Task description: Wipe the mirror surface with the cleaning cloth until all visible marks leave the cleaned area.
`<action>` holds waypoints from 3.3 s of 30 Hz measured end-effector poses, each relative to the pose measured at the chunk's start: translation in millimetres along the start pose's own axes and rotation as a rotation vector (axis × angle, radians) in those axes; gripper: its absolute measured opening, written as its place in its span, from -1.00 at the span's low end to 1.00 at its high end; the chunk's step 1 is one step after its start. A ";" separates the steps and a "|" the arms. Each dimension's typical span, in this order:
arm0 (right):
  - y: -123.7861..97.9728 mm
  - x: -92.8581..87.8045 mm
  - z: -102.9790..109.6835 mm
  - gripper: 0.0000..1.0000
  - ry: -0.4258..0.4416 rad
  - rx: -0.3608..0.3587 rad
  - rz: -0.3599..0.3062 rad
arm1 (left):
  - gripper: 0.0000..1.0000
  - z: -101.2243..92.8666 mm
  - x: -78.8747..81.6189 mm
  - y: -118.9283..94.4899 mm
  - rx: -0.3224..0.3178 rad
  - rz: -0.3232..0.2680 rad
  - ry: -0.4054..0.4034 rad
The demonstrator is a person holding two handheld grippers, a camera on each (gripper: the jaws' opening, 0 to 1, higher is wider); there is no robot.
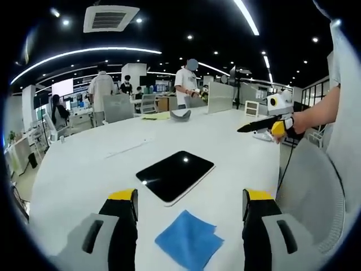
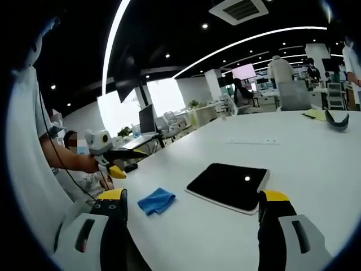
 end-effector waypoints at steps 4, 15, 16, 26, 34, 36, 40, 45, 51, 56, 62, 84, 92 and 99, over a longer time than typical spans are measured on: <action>-2.1 -3.7 -1.0 0.92 0.015 -0.013 0.009 | 0.12 0.2 -13.7 5.9 -0.004 0.061 0.031; -5.9 -12.4 2.6 0.88 0.020 -0.018 0.049 | -0.18 -4.5 -41.9 20.3 -0.001 0.138 0.000; -5.8 -12.7 3.3 0.88 0.021 -0.016 0.054 | -0.21 -4.2 -44.6 21.2 0.005 0.146 0.001; -6.7 -13.1 4.3 0.88 0.032 -0.022 0.064 | -0.42 -4.3 -81.8 32.4 0.009 0.250 -0.040; -8.9 -14.6 3.2 0.88 0.036 -0.030 0.073 | -0.47 -6.2 -96.4 39.8 0.010 0.278 -0.069; -8.8 -14.1 4.3 0.87 0.036 -0.029 0.072 | -0.47 -6.9 -99.4 41.4 0.012 0.287 -0.066; -9.4 -13.8 4.7 0.87 0.035 -0.032 0.078 | -0.51 -5.8 -103.9 41.3 0.017 0.292 -0.065; -9.0 -12.2 5.5 0.85 0.030 -0.030 0.079 | -0.52 -5.9 -102.8 41.2 0.015 0.295 -0.040; -6.5 -14.3 6.0 0.85 0.023 -0.031 0.089 | -0.52 -6.0 -103.2 41.4 0.016 0.298 -0.025; -6.1 -15.3 6.3 0.83 0.022 -0.029 0.098 | -0.53 -7.4 -102.9 41.5 0.021 0.301 0.000; -6.9 -15.3 4.4 0.83 0.021 -0.036 0.099 | -0.60 -6.1 -103.7 42.0 0.028 0.306 0.015; -4.6 -16.8 6.0 0.81 0.027 -0.035 0.102 | -0.92 -2.1 -104.0 44.7 0.048 0.308 0.024; -3.4 -16.3 6.4 0.81 0.026 -0.031 0.106 | -0.93 -2.6 -103.3 45.0 0.049 0.311 0.025; -5.6 -17.0 5.0 0.81 0.027 -0.039 0.104 | -0.94 -2.3 -102.3 44.6 0.057 0.313 0.007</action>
Point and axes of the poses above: the point that each gripper's makers call its tool centre point, and the gripper's own axes: y roughly forward along the fingers, z roughly to its left, x roughly out of its top, the point moved 8 cm from there along -y, roughly backward along the fingers, and after that the axes turned 6 degrees about y, right-handed, at the moved point
